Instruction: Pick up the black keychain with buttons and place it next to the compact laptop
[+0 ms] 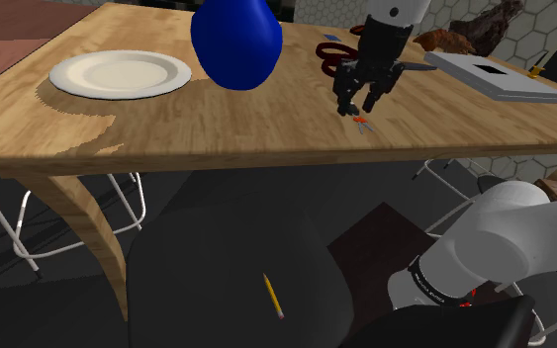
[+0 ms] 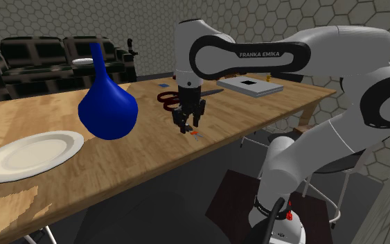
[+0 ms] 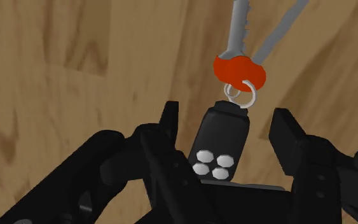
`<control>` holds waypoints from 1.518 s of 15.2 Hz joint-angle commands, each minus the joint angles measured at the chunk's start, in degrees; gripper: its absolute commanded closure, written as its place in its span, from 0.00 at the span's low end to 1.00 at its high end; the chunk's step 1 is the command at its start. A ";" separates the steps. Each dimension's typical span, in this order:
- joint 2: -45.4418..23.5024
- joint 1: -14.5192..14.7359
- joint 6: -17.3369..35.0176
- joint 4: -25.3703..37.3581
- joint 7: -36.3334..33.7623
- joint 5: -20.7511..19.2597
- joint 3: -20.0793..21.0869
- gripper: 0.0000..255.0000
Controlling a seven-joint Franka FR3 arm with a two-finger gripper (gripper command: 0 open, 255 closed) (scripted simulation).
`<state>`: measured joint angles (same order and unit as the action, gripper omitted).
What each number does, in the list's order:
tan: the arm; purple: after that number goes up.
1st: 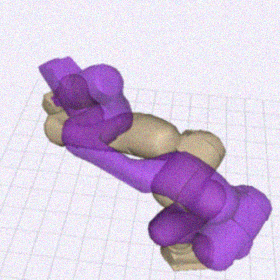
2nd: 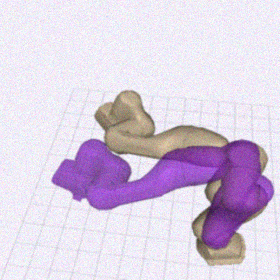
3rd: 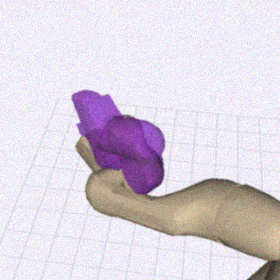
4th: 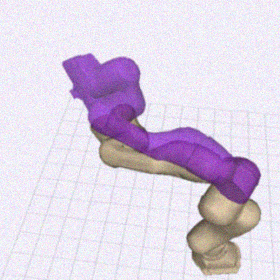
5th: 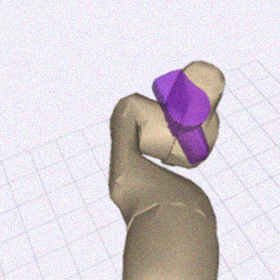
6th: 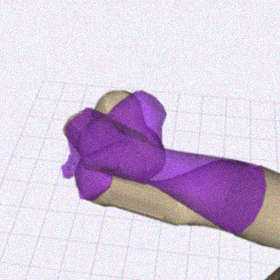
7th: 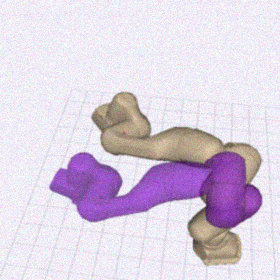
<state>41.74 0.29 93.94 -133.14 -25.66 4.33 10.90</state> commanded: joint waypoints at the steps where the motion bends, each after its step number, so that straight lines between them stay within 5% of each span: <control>1: 0.00 0.00 0.00 0.00 0.00 0.00 0.00 1.00; 9: 0.00 0.00 0.00 0.00 0.00 0.00 0.00 1.00; 23: -3.40 -0.60 -9.88 13.27 0.03 -0.83 -0.59 1.00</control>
<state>38.71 -0.27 84.96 -121.12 -25.59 3.55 10.31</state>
